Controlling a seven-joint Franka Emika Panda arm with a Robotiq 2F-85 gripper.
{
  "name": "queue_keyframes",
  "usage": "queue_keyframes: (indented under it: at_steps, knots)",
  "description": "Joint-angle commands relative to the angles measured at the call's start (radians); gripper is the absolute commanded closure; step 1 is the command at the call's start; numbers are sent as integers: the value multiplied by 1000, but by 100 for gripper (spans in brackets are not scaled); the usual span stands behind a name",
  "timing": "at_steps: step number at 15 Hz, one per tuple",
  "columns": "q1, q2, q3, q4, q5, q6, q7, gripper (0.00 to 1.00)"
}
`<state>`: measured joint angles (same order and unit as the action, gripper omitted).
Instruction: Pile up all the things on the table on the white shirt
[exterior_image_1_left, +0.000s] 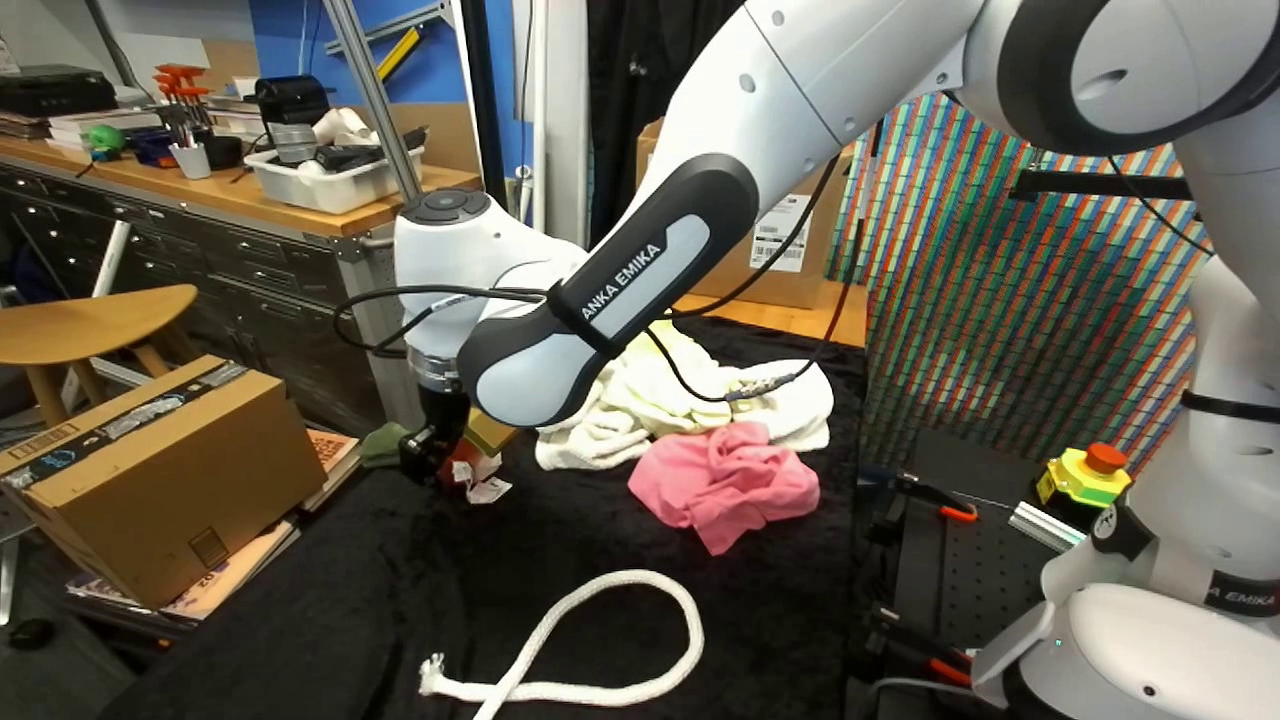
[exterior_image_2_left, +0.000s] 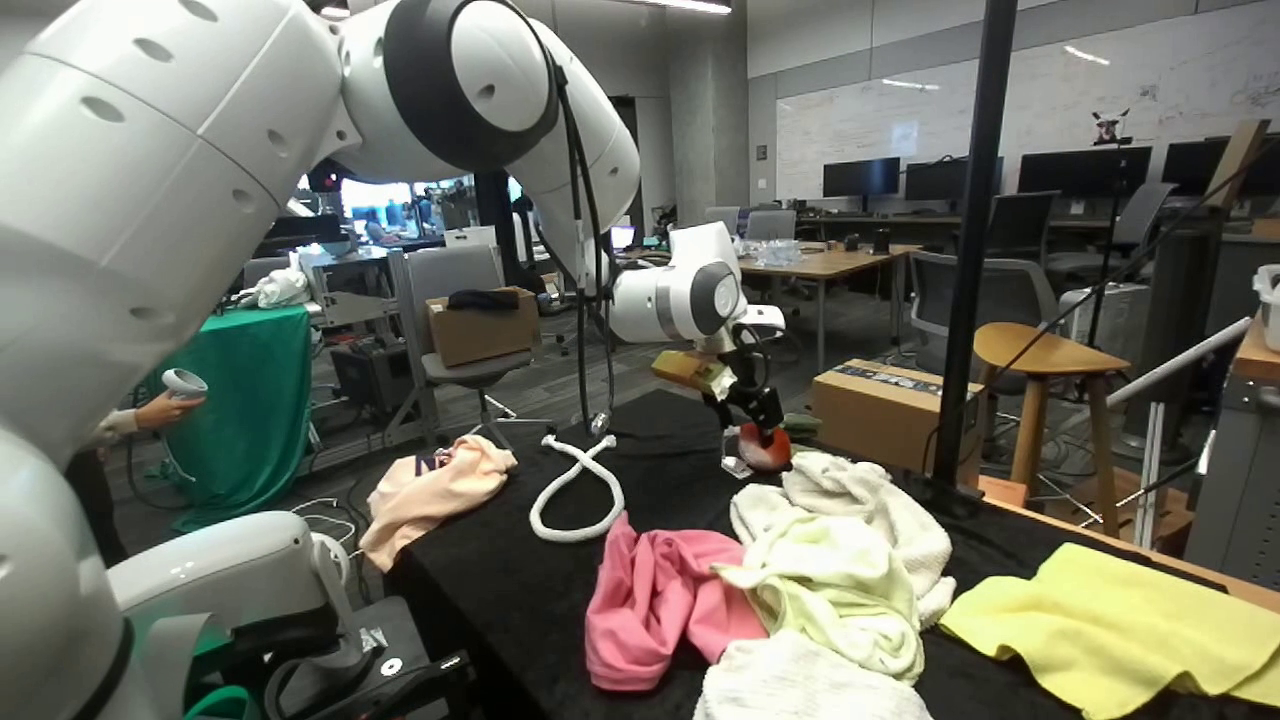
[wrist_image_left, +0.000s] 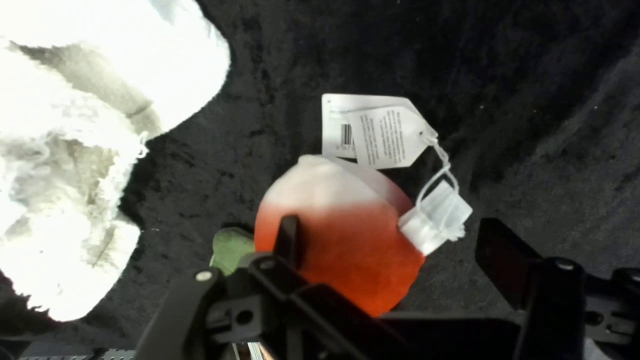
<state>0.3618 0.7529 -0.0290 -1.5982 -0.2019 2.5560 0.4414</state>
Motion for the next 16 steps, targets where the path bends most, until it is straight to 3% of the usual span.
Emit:
queue_keyframes:
  at_steps: [1, 6, 8, 13, 16]
  knots:
    - [18, 27, -25, 48, 3, -18, 3, 43]
    - [17, 27, -31, 42, 3, -26, 4, 80]
    - [17, 26, -32, 39, 2, -32, 6, 90]
    - [8, -21, -24, -11, 7, -42, -6, 91]
    - [-8, -113, -5, -114, 17, -60, -31, 90]
